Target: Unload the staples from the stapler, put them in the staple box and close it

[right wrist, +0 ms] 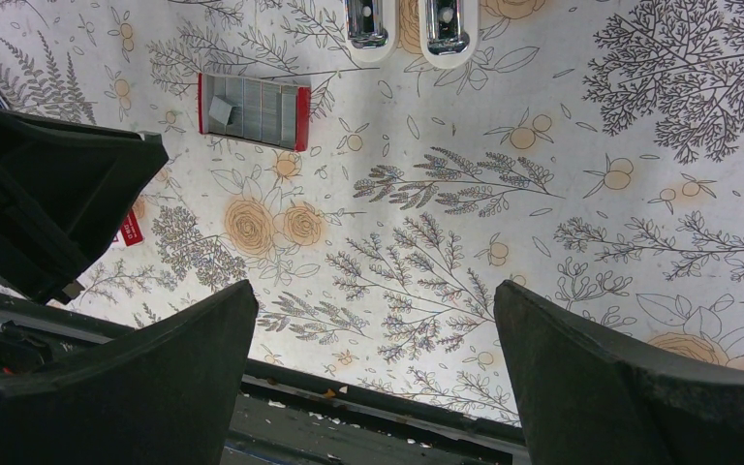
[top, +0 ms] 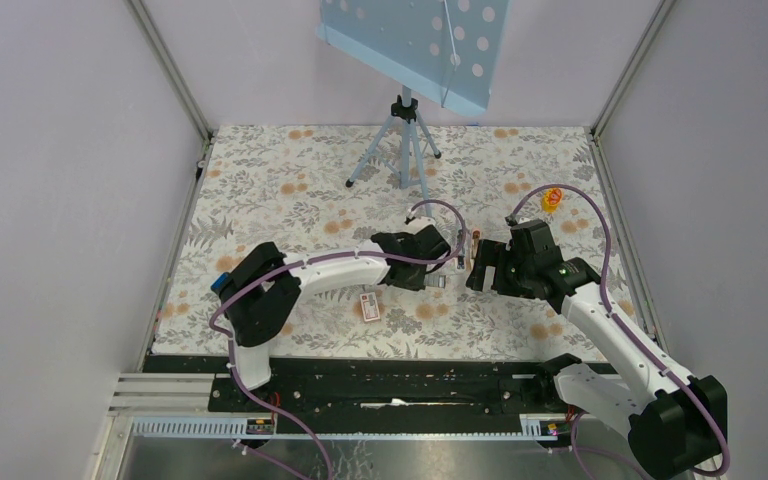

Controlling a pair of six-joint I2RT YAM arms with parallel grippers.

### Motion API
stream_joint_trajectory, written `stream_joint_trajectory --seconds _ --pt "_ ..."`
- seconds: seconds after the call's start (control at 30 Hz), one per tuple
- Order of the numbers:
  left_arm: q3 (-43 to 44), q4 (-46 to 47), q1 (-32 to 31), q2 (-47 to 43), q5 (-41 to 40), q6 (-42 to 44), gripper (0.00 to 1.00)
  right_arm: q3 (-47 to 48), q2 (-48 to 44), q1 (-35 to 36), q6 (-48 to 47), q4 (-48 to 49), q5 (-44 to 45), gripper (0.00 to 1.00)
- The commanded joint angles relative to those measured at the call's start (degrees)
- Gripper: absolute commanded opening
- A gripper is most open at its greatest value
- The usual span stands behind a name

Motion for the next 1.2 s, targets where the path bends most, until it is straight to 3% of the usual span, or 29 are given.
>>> stream_joint_trajectory --seconds 0.0,1.17 --pt "3.6 0.3 -0.3 -0.3 -0.2 1.1 0.20 0.2 -0.6 -0.2 -0.2 0.6 0.6 1.00" --pt "12.2 1.9 -0.7 8.9 5.7 2.6 0.19 0.3 0.3 -0.2 -0.5 0.6 1.0 1.00"
